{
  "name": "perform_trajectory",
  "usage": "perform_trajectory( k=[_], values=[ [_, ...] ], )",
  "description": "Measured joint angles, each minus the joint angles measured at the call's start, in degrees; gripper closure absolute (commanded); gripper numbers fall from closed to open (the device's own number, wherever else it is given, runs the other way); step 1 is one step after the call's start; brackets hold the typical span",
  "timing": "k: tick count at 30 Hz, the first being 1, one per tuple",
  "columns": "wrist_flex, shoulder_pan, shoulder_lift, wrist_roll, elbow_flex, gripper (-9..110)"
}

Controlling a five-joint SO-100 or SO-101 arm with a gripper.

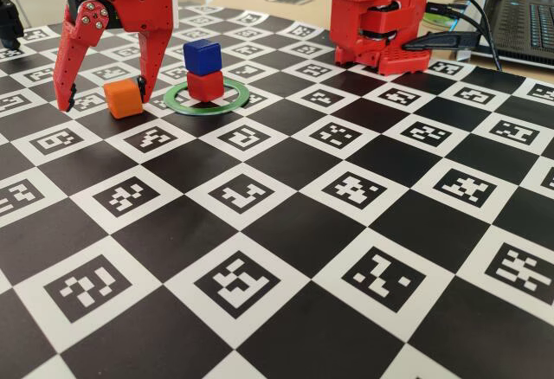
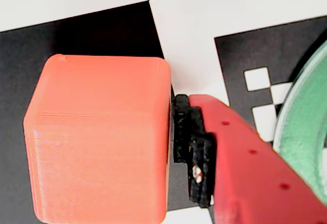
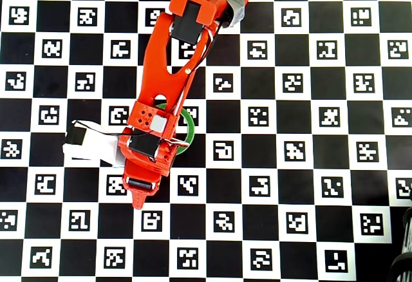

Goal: Grab the red cube then put it in the green circle then put the blue cube on top and finally the orange cube on top

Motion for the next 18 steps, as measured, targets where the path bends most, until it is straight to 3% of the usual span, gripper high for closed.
perform_trajectory(
  k=[6,15,18],
  values=[
    [0.0,0.0,0.0,1.6,0.7,64],
    [0.0,0.0,0.0,1.7,0.8,89],
    [0.0,0.0,0.0,1.1,0.8,91]
  ],
)
